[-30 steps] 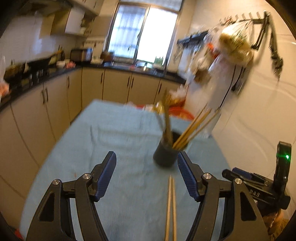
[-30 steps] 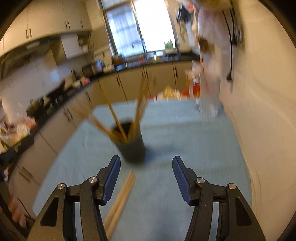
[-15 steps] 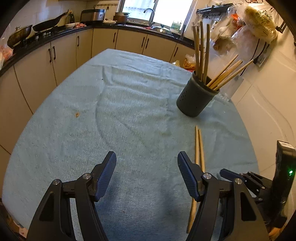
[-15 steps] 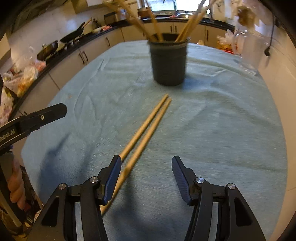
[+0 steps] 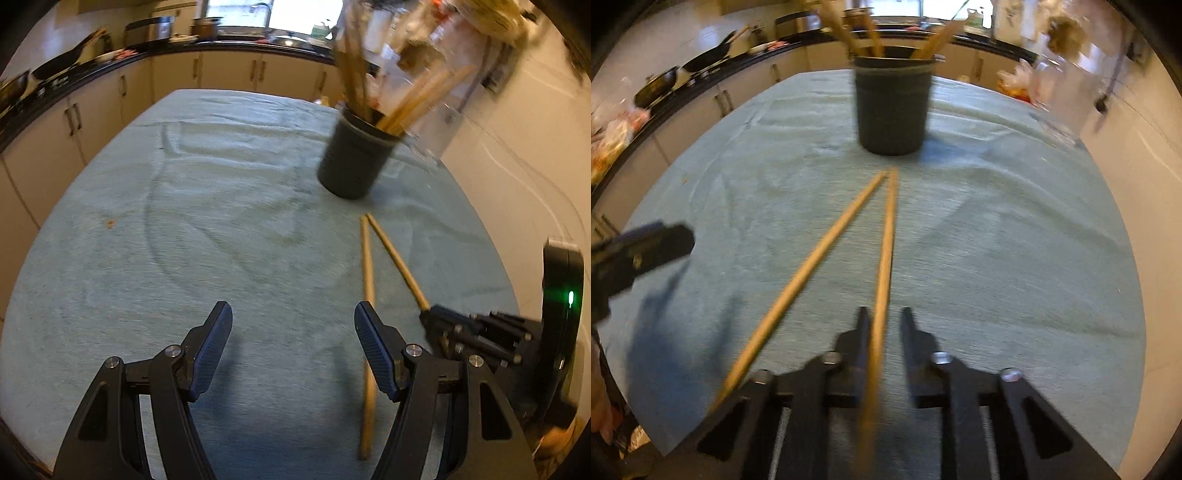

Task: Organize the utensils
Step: 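Grasp one chopstick with the right tool while the left tool grasps the other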

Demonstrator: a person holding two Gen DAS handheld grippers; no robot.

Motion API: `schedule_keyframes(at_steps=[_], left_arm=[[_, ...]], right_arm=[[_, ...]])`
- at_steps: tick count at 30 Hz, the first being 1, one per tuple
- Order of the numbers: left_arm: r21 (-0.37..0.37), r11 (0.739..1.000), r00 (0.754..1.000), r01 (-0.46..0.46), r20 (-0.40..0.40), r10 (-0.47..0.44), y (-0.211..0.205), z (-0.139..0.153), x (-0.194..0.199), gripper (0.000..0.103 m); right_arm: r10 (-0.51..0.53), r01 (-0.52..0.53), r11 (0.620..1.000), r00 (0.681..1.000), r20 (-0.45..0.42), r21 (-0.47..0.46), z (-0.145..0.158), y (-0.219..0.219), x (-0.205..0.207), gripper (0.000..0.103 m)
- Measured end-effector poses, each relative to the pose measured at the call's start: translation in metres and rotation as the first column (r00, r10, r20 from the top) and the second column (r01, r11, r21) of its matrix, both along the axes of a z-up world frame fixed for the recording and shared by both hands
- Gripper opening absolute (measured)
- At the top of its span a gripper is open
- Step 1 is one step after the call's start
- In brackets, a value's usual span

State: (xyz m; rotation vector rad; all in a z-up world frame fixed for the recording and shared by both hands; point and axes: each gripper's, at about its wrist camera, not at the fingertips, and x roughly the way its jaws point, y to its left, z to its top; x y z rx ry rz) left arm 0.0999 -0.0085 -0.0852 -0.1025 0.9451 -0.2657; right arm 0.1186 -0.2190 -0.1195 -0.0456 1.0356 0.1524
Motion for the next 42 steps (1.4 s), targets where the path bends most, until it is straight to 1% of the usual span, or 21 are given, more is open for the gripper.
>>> schedule_keyframes(at_steps=[5,10,11,12,13,15,19,23,25,26,27,28,29,30,33,37,39,42], left_arm=[[0.067,0.994,0.996,0.091,-0.016,-0.09,-0.032,-0.01,-0.002,0.067],[0.191,0.969,0.987,0.159,-0.027,-0.157,-0.064,-0.026,-0.003,0.066],[0.207,0.964,0.986,0.168,-0.029,-0.166,-0.068,-0.027,-0.004,0.057],[0.225,0.958,0.984,0.177,-0.035,-0.174,-0.072,-0.03,-0.004,0.038],[0.24,0.953,0.983,0.184,-0.051,-0.177,-0.075,-0.033,-0.003,0.027],[0.237,0.956,0.985,0.172,-0.045,-0.166,-0.074,-0.034,-0.005,0.007],[0.164,0.973,0.984,0.162,-0.097,-0.148,-0.064,-0.038,-0.008,0.007],[0.072,0.984,0.976,0.165,-0.158,-0.152,-0.053,-0.037,-0.014,0.007],[0.043,0.985,0.974,0.168,-0.162,-0.159,-0.05,-0.029,-0.014,0.007],[0.035,0.984,0.973,0.172,-0.16,-0.164,-0.049,-0.025,-0.013,0.008],[0.032,0.984,0.973,0.175,-0.158,-0.168,-0.049,-0.022,-0.012,0.014],[0.031,0.984,0.973,0.177,-0.157,-0.17,-0.048,-0.02,-0.01,0.02],[0.033,0.984,0.973,0.176,-0.156,-0.168,-0.048,-0.018,-0.007,0.032],[0.036,0.984,0.974,0.172,-0.154,-0.164,-0.048,-0.016,-0.005,0.037],[0.061,0.983,0.974,0.172,-0.162,-0.161,-0.048,-0.015,0.003,0.037],[0.09,0.977,0.97,0.196,-0.163,-0.18,-0.058,-0.015,0.018,0.036],[0.107,0.973,0.968,0.206,-0.167,-0.187,-0.065,-0.018,0.028,0.036],[0.129,0.971,0.966,0.2,-0.193,-0.173,-0.074,-0.026,0.045,0.035]], right_arm=[[-0.072,0.072,0.996,0.997,-0.01,0.049,0.0,-0.031,-0.006,0.008],[-0.095,0.098,0.99,0.995,-0.028,0.104,0.0,-0.044,-0.012,0.008],[-0.099,0.102,0.988,0.995,-0.031,0.116,0.0,-0.046,-0.014,0.008],[-0.101,0.104,0.987,0.994,-0.034,0.126,0.0,-0.047,-0.015,0.008],[-0.102,0.107,0.985,0.994,-0.037,0.137,0.0,-0.049,-0.016,0.008],[-0.105,0.11,0.983,0.994,-0.04,0.148,0.0,-0.051,-0.019,0.008],[-0.11,0.117,0.979,0.993,-0.049,0.167,0.001,-0.057,-0.026,0.008],[-0.106,0.116,0.976,0.992,-0.062,0.184,0.001,-0.059,-0.032,0.009],[-0.101,0.114,0.971,0.992,-0.071,0.211,0.001,-0.061,-0.032,0.012],[-0.094,0.109,0.968,0.993,-0.076,0.226,0.001,-0.062,-0.031,0.017],[-0.089,0.106,0.965,0.993,-0.082,0.24,0.002,-0.063,-0.031,0.022],[-0.086,0.107,0.961,0.992,-0.092,0.257,0.002,-0.065,-0.029,0.024],[-0.086,0.109,0.959,0.992,-0.097,0.261,0.002,-0.065,-0.028,0.025],[-0.083,0.107,0.96,0.991,-0.103,0.259,0.002,-0.064,-0.027,0.025],[-0.063,0.086,0.969,0.992,-0.107,0.231,0.003,-0.062,-0.022,0.025],[-0.059,0.078,0.981,0.992,-0.111,0.175,0.001,-0.059,-0.009,0.025],[-0.06,0.078,0.984,0.992,-0.112,0.162,0.001,-0.06,0.0,0.025],[-0.07,0.086,0.988,0.991,-0.117,0.132,0.001,-0.06,0.017,0.025]])
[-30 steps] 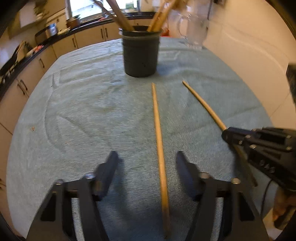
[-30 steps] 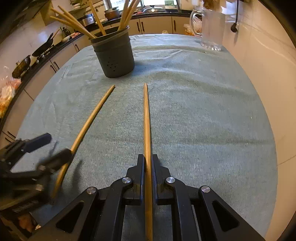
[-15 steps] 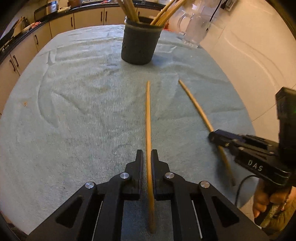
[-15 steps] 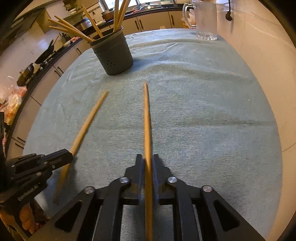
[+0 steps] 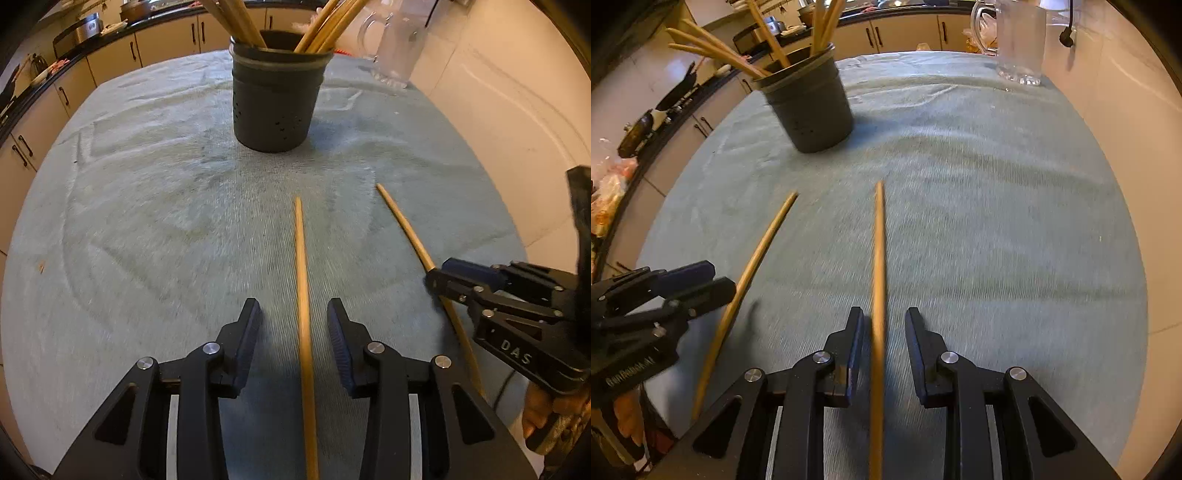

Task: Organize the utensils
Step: 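Grasp one chopstick with the right tool while the left tool grasps the other, then lift both held chopsticks upright and carry them over the black holder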

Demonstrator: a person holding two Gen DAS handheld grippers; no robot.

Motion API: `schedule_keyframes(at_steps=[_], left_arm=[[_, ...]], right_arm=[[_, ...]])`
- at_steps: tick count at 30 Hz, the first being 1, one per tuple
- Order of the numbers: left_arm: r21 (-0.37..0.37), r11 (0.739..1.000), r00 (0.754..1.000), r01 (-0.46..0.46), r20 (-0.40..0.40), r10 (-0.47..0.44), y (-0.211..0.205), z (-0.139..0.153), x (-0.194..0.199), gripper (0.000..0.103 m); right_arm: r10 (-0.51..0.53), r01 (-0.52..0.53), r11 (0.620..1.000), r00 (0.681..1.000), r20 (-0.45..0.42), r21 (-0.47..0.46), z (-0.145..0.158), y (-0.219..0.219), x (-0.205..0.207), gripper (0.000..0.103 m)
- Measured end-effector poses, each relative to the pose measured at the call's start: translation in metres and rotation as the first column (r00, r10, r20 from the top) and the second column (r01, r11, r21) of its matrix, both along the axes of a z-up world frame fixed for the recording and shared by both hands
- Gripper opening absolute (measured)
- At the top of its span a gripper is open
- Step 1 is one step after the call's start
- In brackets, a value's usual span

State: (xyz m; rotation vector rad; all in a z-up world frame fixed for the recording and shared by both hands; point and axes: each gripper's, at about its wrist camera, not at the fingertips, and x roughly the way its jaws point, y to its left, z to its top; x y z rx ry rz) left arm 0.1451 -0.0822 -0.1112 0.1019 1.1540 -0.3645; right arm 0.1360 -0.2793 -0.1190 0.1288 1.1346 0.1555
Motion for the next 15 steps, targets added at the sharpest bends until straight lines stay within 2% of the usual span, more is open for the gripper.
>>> schedule_keyframes(at_steps=[3,8,15], left_arm=[[0.022,0.999,1.0,-0.028,-0.004,0.028,-0.002,-0.006,0.014,0.029],[0.013,0.999,0.999,-0.038,-0.001,0.038,-0.001,-0.006,0.027,0.029],[0.025,1.0,1.0,-0.01,0.023,0.009,-0.014,-0.007,0.04,0.029]], right_arm=[[0.009,-0.009,0.999,1.0,0.0,-0.036,-0.001,0.001,0.018,0.025],[0.051,-0.052,0.991,0.999,-0.005,-0.12,-0.001,0.008,0.043,0.025],[0.034,-0.037,0.992,0.999,-0.026,-0.118,0.0,0.007,0.07,0.025]])
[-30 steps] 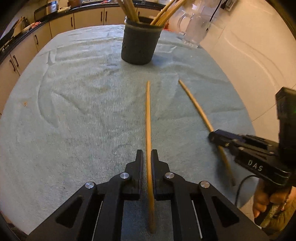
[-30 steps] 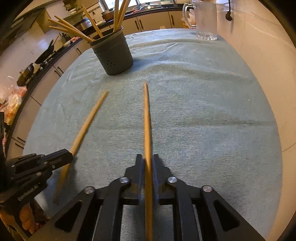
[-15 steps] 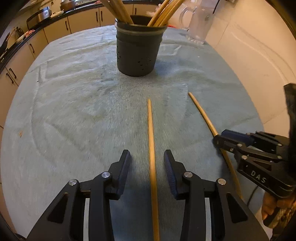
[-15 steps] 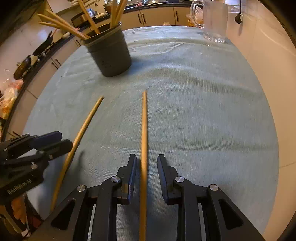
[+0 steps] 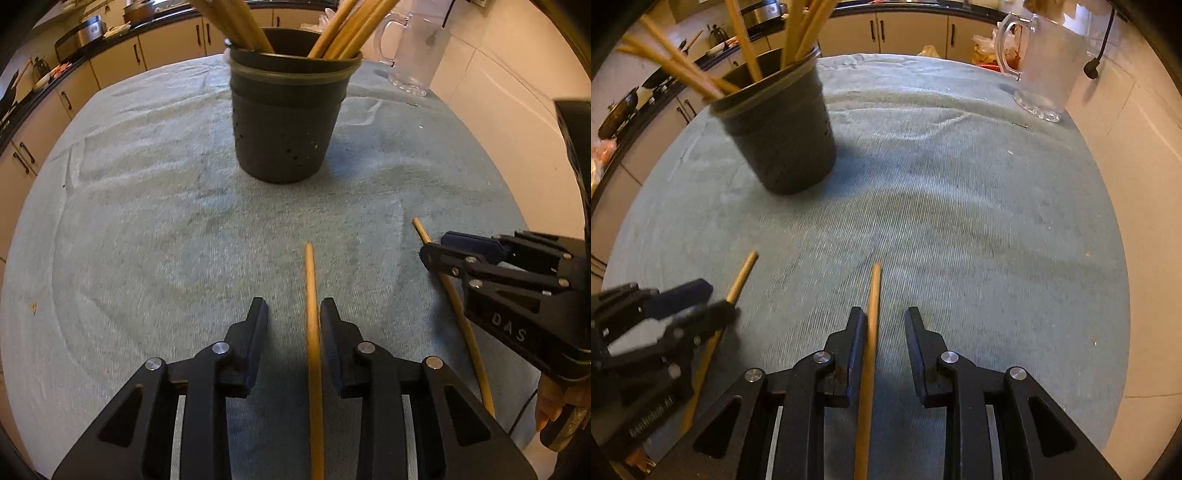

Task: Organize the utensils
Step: 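Lift both held chopsticks upright and carry them over the black holder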

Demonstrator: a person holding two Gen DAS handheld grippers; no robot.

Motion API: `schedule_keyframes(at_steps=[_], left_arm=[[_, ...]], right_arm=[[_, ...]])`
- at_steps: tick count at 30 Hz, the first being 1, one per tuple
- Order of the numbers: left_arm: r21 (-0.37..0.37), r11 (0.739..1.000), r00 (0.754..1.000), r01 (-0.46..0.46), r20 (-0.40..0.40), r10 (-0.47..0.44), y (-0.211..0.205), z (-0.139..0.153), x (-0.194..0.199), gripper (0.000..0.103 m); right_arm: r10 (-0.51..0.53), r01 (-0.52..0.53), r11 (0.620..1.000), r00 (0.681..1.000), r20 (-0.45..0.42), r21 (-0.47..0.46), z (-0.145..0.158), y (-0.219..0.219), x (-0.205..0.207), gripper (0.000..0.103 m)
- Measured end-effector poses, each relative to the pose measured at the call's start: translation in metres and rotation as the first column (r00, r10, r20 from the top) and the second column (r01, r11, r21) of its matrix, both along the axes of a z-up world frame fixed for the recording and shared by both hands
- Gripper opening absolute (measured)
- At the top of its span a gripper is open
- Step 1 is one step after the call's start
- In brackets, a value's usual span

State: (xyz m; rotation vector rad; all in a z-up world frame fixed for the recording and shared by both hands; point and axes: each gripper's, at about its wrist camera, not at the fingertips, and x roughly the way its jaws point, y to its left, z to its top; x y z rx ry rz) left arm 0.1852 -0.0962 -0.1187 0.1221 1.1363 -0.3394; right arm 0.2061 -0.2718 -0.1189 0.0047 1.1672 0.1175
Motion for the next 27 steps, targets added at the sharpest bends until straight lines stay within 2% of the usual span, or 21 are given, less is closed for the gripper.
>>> schedule_keyframes(at_steps=[6,7,8,11,13,16,19,22,27], left_arm=[[-0.009,1.0,0.999,0.014,0.029,-0.013,-0.005,-0.001,0.005,0.027],[-0.008,1.0,0.999,0.013,0.038,-0.013,-0.006,-0.001,0.006,0.022],[-0.009,1.0,0.999,0.016,0.047,-0.016,-0.006,-0.001,0.006,0.005],[-0.048,0.999,0.999,0.01,0.037,-0.008,-0.004,-0.002,0.009,0.005],[-0.076,0.997,0.999,-0.005,0.032,0.007,0.001,0.001,0.008,0.005],[-0.1,0.995,0.998,-0.002,0.065,0.009,0.005,0.014,0.002,0.005],[-0.12,0.993,0.994,-0.001,0.11,0.014,0.011,0.033,-0.008,0.005],[-0.146,0.989,0.986,-0.005,0.163,0.029,0.018,0.055,-0.019,0.005],[-0.187,0.982,0.964,-0.018,0.256,0.066,0.031,0.091,-0.044,0.005]], right_arm=[[-0.001,0.001,0.999,1.0,0.014,-0.038,0.0,0.007,0.003,0.023],[-0.002,0.003,0.999,1.0,0.02,-0.039,0.0,0.009,0.003,0.021],[-0.003,0.004,0.999,1.0,0.03,-0.037,0.0,0.01,0.003,0.01],[-0.013,0.014,1.0,0.999,0.044,-0.014,0.001,0.009,0.0,0.006],[-0.021,0.019,0.999,0.999,0.049,0.038,0.003,0.006,0.001,0.006],[-0.044,0.035,0.995,0.994,0.099,0.097,0.014,-0.002,-0.005,0.006],[-0.064,0.037,0.988,0.982,0.177,0.151,0.039,-0.009,-0.016,0.006],[-0.078,0.037,0.985,0.965,0.252,0.167,0.065,-0.012,-0.026,0.006],[-0.113,0.045,0.982,0.919,0.377,0.185,0.104,-0.017,-0.053,0.006]])
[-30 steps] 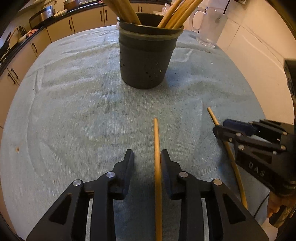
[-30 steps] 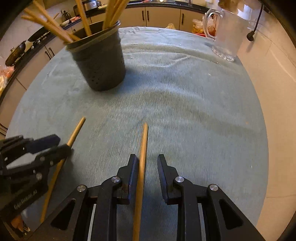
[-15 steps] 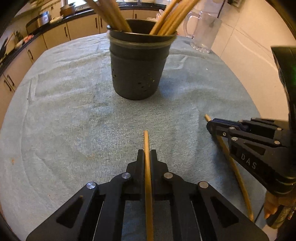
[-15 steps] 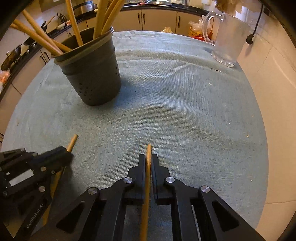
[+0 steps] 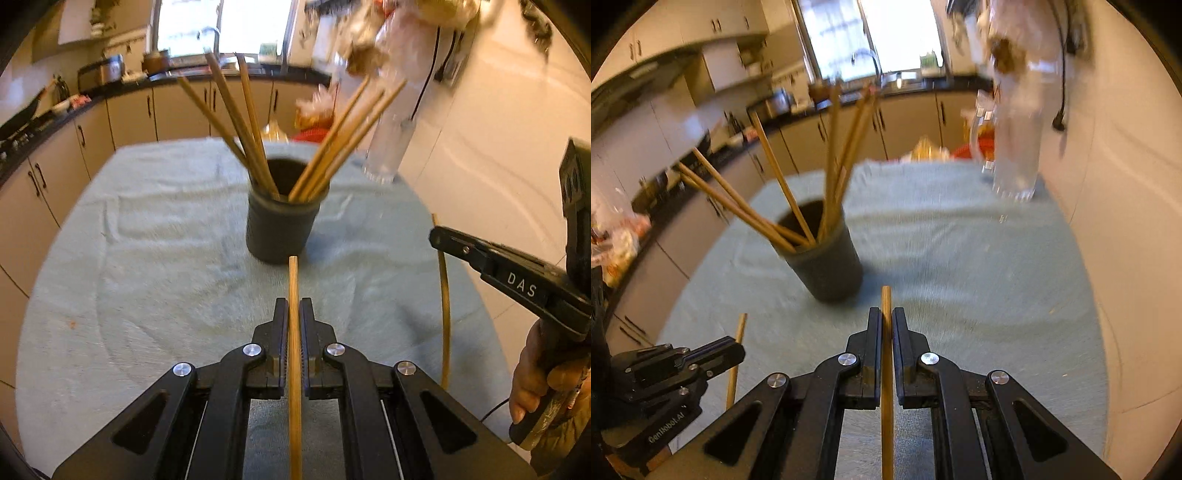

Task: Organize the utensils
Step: 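Lift both held chopsticks upright and carry them over the black holder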

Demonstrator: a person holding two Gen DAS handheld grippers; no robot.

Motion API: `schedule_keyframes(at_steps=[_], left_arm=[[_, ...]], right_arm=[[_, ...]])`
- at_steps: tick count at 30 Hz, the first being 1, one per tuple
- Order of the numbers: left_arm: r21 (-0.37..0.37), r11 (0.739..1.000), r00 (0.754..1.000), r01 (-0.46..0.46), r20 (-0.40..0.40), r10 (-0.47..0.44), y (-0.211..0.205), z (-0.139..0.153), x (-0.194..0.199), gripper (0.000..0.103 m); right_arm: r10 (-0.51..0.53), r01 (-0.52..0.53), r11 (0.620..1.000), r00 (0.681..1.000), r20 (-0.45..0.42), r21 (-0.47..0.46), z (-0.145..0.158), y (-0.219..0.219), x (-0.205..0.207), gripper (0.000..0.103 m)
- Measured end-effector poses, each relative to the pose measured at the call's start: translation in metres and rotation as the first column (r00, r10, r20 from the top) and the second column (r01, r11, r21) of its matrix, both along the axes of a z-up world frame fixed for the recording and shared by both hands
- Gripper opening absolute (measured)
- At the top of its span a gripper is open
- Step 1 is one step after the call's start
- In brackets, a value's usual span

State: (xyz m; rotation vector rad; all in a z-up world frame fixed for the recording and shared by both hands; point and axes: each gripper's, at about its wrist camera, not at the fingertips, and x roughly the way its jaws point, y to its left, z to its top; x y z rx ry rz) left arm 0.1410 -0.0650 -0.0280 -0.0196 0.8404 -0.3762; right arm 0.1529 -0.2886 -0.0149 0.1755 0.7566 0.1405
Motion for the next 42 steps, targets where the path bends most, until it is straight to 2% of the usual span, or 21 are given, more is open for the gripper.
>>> schedule_keyframes(at_steps=[6,16,29,42], left_arm=[[0.003,1.0,0.994,-0.021,0.106,0.021,0.009,0.03,-0.028,0.005],[-0.016,0.999,0.978,-0.043,0.205,0.045,0.019,0.049,-0.069,0.005],[-0.094,0.992,0.972,-0.084,0.213,0.103,0.039,0.06,-0.098,0.005],[-0.118,0.991,0.965,-0.069,0.244,0.096,0.041,0.073,-0.121,0.005]], right_arm=[[-0.021,0.02,1.0,0.996,0.084,0.004,0.025,-0.009,-0.034,0.006],[-0.031,0.028,0.999,0.994,0.109,0.031,0.028,-0.019,-0.069,0.006],[-0.051,0.043,0.998,0.98,0.191,0.048,0.045,-0.017,-0.102,0.006],[-0.038,0.028,0.999,0.971,0.238,0.044,0.054,-0.009,-0.122,0.006]])
